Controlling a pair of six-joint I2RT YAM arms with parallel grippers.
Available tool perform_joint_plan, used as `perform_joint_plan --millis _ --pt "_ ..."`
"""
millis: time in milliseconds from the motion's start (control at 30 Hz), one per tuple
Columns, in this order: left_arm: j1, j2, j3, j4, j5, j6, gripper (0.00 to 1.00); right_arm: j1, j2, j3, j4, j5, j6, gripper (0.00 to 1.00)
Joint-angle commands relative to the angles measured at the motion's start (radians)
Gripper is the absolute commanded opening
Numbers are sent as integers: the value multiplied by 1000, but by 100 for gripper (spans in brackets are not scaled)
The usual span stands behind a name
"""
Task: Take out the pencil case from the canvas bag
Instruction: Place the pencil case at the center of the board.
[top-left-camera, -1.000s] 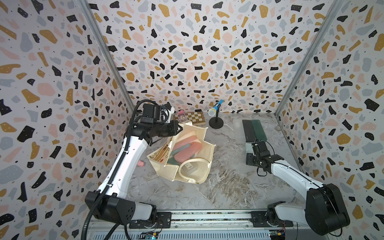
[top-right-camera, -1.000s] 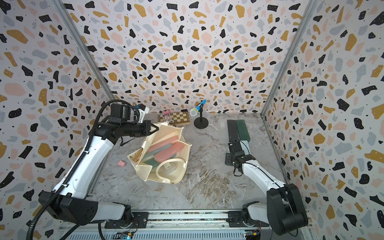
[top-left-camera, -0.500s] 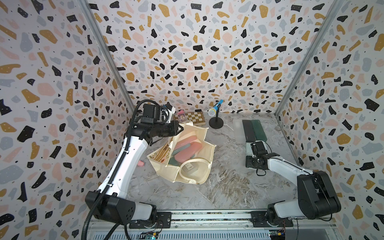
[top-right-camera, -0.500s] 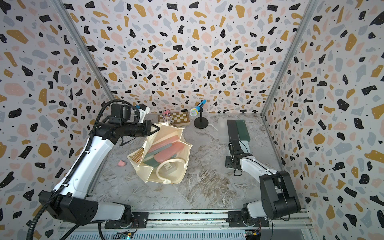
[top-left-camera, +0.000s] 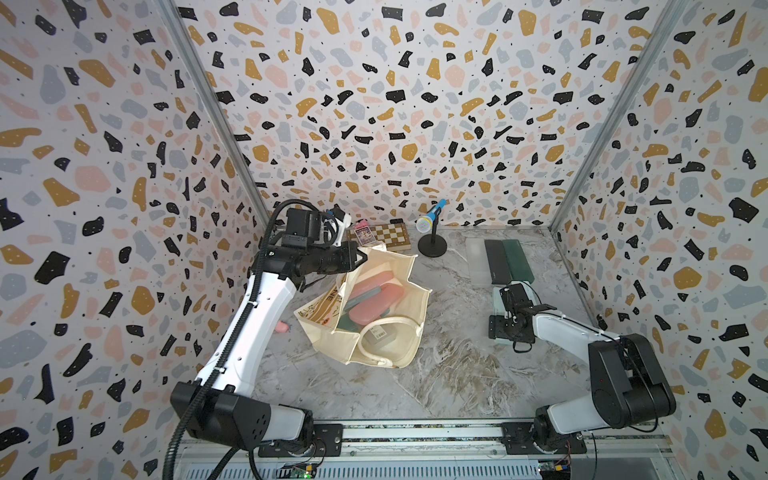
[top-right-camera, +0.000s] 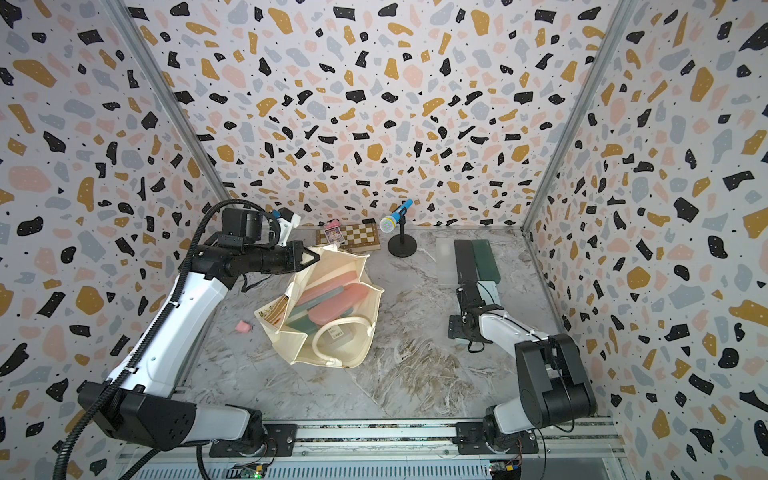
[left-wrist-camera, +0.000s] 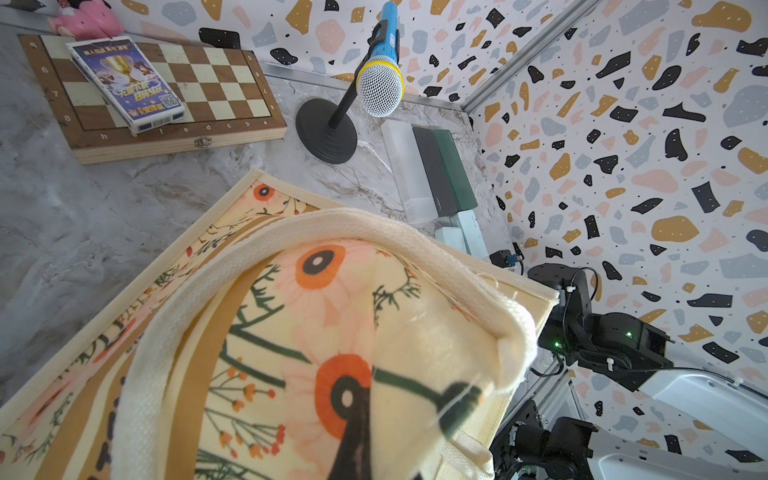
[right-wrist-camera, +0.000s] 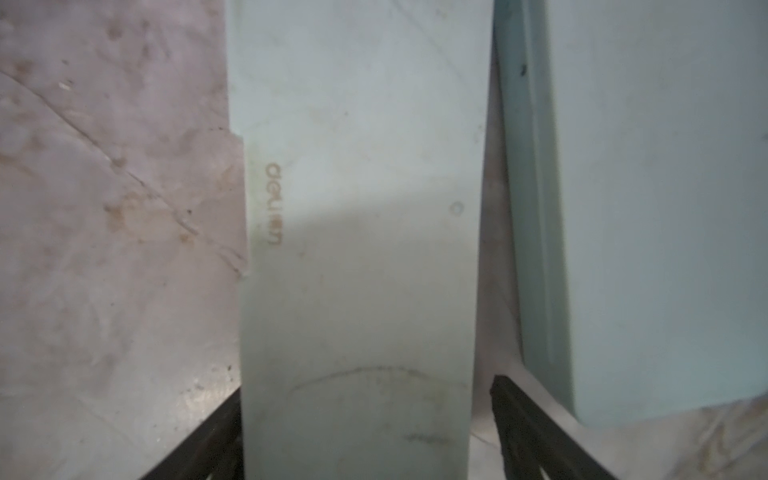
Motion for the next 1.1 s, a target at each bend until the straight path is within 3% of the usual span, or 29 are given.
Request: perform_joint_plan --millis 0,133,300,667,1067 --pt "-1 -14 -8 48 14 8 0 29 -45 31 -42 54 13 86" --pt "13 -15 -9 52 26 -9 0 95 -40 70 -60 139 25 85" --pt "109 -24 -70 177 172 -132 0 132 5 133 -80 181 21 79" --pt "210 -31 -120 236 193 -220 0 153 132 239 -121 253 3 63" --pt "225 -29 -127 227 190 -208 0 151 221 273 -160 340 7 49"
